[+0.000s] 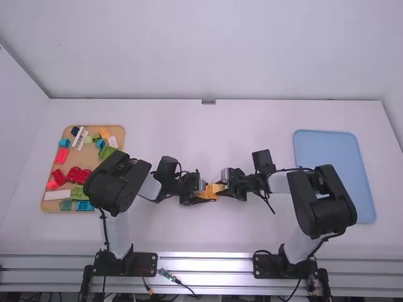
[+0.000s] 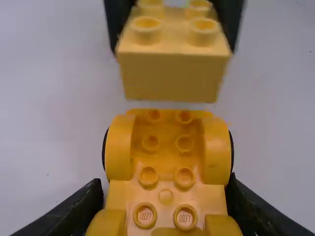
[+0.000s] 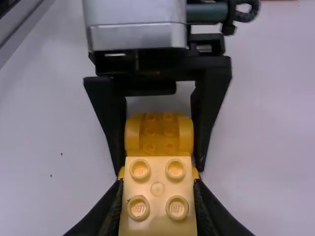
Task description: Assemble lego blocks to make yellow taxi
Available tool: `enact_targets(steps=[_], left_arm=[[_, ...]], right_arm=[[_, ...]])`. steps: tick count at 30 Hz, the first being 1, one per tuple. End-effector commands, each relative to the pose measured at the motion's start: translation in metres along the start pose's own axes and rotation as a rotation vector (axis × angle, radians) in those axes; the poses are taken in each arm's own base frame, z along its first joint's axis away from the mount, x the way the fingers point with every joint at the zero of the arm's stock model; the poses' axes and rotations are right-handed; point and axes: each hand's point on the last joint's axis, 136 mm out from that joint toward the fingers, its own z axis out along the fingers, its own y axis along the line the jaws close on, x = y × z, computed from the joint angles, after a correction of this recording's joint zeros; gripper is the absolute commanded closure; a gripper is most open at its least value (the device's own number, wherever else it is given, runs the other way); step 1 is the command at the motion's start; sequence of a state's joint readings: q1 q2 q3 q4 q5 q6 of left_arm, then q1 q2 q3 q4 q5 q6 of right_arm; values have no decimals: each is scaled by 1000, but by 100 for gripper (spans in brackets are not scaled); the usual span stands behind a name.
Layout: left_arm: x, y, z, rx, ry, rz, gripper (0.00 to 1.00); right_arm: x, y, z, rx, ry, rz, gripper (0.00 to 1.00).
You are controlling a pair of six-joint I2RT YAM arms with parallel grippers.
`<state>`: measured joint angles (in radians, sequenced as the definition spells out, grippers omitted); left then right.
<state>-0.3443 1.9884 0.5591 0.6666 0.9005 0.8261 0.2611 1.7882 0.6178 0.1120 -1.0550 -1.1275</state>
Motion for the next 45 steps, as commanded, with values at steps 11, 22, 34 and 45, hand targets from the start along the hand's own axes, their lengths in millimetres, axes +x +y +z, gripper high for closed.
enact_targets(steps=[11, 22, 34, 45], left_arm=[[12, 4, 2, -19, 53, -7, 53], [12, 3, 2, -19, 51, -4, 55], [11, 2, 2, -14, 46, -7, 57], [11, 1, 2, -11, 48, -10, 59]], right_arm=[[-1, -6, 19, 14, 56, 46, 83], [10, -4, 19, 22, 109, 83, 89], [10, -3, 19, 19, 111, 77, 92], [19, -5, 33, -28, 116, 98, 93]])
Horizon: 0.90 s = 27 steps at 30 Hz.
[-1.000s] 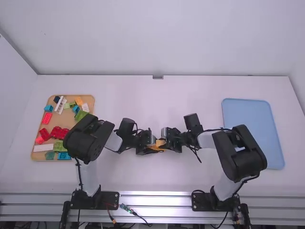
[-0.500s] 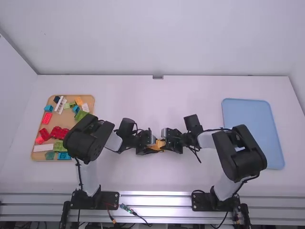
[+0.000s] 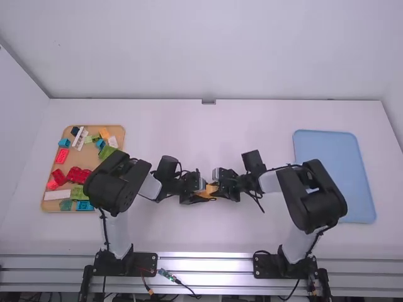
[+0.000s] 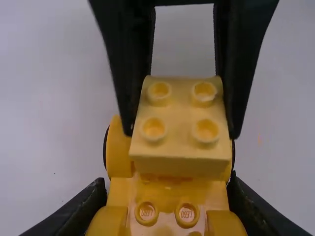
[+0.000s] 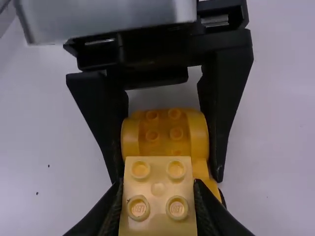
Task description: Assemble lego blocks to make yellow taxi
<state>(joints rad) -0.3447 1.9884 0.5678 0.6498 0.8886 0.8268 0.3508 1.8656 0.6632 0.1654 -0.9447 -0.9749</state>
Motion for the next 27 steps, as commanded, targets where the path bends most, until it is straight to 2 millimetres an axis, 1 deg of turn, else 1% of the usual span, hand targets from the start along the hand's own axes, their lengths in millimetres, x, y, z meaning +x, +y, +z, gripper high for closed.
enact_targets(steps=[1, 5, 7, 13, 16, 25, 27], left_arm=[[10, -1, 2, -7, 37, -6, 59], [10, -1, 2, -7, 36, -6, 59], [10, 0, 2, -7, 36, -4, 59], [10, -1, 2, -5, 38, -9, 60], [10, -1, 2, -7, 38, -15, 61], [10, -1, 2, -7, 39, -15, 62], [11, 0, 2, -9, 41, -15, 65]], right_arm=[[4, 0, 7, -21, 28, -7, 94], [3, 2, 12, -34, 46, -33, 96], [6, 3, 14, -26, 66, -36, 98], [9, -3, 10, -3, 73, -24, 100], [12, -12, 4, 34, 71, -14, 100], [16, -10, 4, 32, 83, -4, 100], [17, -9, 4, 33, 86, -3, 100]])
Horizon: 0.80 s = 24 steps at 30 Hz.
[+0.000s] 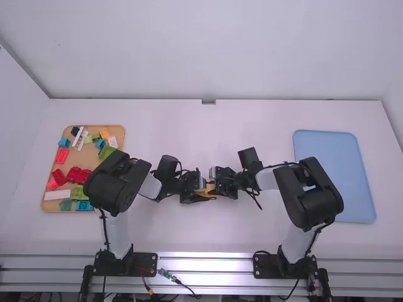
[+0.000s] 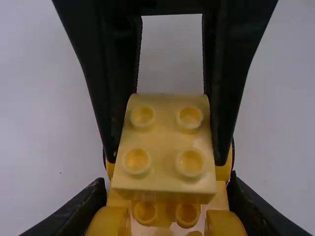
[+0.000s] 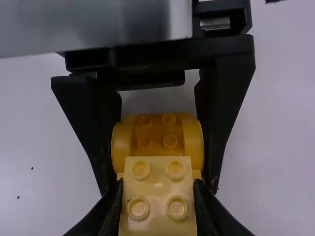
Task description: Assemble lego blocks to make yellow taxi
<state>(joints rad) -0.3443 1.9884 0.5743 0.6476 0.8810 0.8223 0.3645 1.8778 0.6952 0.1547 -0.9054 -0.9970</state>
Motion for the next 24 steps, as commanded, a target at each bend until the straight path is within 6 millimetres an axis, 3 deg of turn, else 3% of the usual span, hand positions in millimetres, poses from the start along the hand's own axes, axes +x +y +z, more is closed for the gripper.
enact_targets(steps=[1, 9, 12, 15, 24], left_arm=[[11, -3, 1, -2, 37, -14, 65], [11, -4, 2, 1, 35, -14, 66], [11, -4, 2, 1, 34, -13, 66], [11, -4, 2, 1, 35, -14, 66], [11, -4, 2, 1, 35, -14, 66]], right_arm=[[18, 0, 0, 19, 58, 35, 100], [22, -1, -3, 28, 60, 52, 96], [19, 0, -2, 22, 43, 44, 84], [20, -1, -2, 23, 48, 48, 67], [21, -4, -8, 36, 41, 64, 50]])
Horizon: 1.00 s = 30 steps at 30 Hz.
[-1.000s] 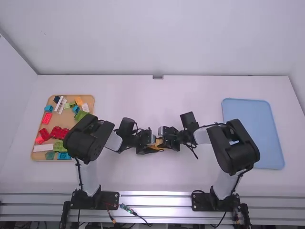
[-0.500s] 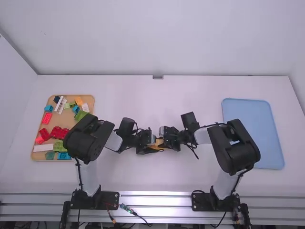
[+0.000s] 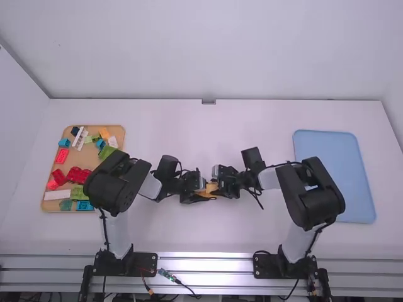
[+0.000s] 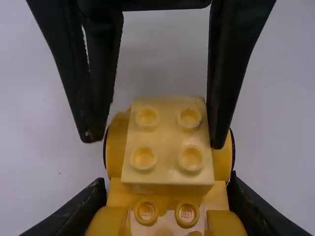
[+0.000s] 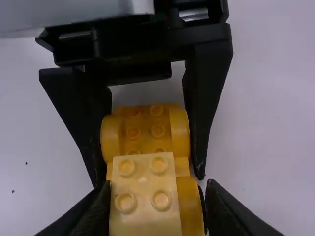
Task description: Assemble lego blocks to make yellow taxi
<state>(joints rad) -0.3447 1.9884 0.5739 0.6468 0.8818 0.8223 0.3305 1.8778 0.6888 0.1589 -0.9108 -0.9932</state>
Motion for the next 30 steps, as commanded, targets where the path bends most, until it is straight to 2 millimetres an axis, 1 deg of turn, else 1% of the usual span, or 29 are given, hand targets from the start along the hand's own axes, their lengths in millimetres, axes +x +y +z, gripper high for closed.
enact_targets(steps=[1, 3, 7, 11, 13, 14, 16, 17, 19, 22, 27, 30], left_arm=[[11, -3, 2, 0, 35, -13, 66], [11, -3, 2, -2, 37, -14, 66], [11, -3, 2, 0, 35, -13, 66], [11, -3, 2, -1, 35, -13, 66], [11, -3, 2, -1, 35, -14, 66], [11, -4, 2, 0, 35, -13, 66], [11, -3, 2, 0, 35, -14, 66], [11, -3, 1, 0, 35, -14, 67], [11, -3, 2, 0, 35, -13, 70], [11, -4, 2, 0, 34, -13, 70], [11, -4, 2, 1, 34, -14, 69], [11, -4, 2, 0, 35, -14, 69]], right_arm=[[14, 2, -1, 7, 36, 38, 49], [1, 5, -5, -6, -6, 22, 46], [-16, 10, -14, -10, -19, -23, 44], [-30, 14, -20, -9, -31, -70, 42], [-34, 14, -21, -4, -37, -80, 43], [-37, 14, -22, -2, -42, -87, 52], [-37, 13, -23, 2, -44, -90, 92], [-37, 13, -23, 3, -44, -91, 100], [-35, 14, -21, -3, -40, -86, 100], [-32, 16, -15, -19, -39, -88, 100], [-16, 8, -3, -15, -36, -20, 100], [-10, 10, 0, -26, -28, 4, 100]])
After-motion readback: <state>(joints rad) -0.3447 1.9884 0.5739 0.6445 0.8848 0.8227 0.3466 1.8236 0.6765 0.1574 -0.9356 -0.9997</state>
